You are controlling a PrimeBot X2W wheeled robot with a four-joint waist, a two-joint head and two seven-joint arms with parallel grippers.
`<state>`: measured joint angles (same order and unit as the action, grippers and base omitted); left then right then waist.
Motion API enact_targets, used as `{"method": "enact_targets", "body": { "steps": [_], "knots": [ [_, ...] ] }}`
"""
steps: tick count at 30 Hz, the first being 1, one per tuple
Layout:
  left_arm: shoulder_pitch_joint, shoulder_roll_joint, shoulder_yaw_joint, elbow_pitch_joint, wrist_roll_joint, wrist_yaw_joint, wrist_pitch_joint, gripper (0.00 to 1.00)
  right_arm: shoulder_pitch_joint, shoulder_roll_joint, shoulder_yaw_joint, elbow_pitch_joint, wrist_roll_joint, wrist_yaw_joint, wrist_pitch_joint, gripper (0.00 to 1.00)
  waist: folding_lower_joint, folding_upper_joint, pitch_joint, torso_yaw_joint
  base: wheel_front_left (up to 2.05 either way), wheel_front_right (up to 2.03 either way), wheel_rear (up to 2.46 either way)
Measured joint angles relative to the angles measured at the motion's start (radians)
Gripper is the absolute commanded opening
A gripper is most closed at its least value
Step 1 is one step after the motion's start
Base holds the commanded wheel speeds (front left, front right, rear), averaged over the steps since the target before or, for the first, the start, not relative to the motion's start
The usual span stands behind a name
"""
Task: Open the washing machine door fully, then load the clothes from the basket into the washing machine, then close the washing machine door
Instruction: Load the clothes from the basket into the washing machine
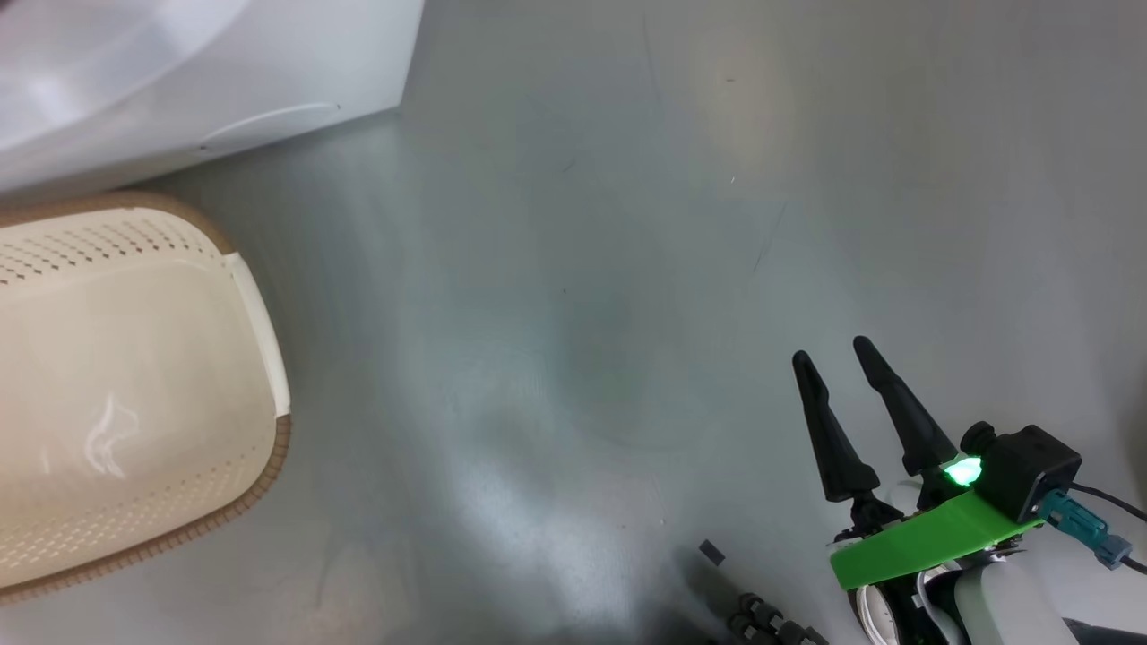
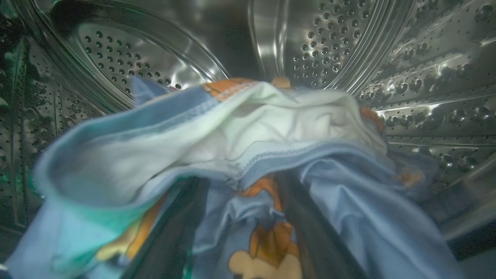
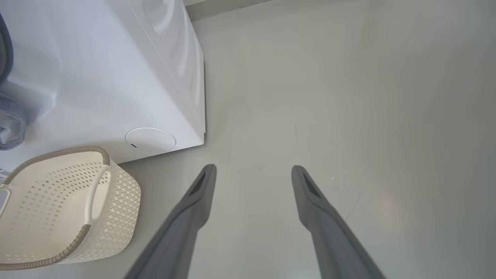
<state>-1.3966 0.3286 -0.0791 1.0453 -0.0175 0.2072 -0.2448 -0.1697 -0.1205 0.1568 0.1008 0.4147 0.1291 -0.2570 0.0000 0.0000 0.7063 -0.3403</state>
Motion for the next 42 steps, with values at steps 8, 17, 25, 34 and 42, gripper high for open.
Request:
{"method": "enact_targets", "body": {
  "steps": [8,17,25,34,42],
  "knots": [
    [-0.003,-0.044,-0.019,0.067,-0.005,0.009,0.006,1.0,0.0,0.0,-0.013,0.007,0.001,0.0,0.0,1.0,0.0,0.0,-0.033,0.011,0.0,0.0,0.0],
    [0.001,-0.097,-0.025,0.11,-0.024,0.022,-0.003,1.0,0.004,0.0,-0.025,0.008,0.001,0.0,0.0,1.0,0.0,0.0,-0.084,0.04,0.0,0.0,0.0],
    [0.061,-0.149,-0.031,0.068,-0.053,0.022,-0.011,1.0,0.008,-0.003,-0.042,0.011,-0.002,0.0,0.0,1.0,0.0,0.0,-0.124,0.086,0.0,0.0,0.0],
    [0.193,-0.21,-0.055,-0.036,-0.064,0.016,-0.011,1.0,0.03,-0.017,-0.058,0.007,-0.017,0.0,0.0,1.0,0.0,0.0,-0.173,0.139,0.0,0.0,0.0],
    [0.321,-0.254,-0.061,-0.151,-0.089,0.008,-0.011,1.0,0.038,-0.036,-0.08,-0.009,-0.036,0.0,0.0,1.0,0.0001,0.0,-0.212,0.201,0.0,0.0,0.0]
  ]
}}
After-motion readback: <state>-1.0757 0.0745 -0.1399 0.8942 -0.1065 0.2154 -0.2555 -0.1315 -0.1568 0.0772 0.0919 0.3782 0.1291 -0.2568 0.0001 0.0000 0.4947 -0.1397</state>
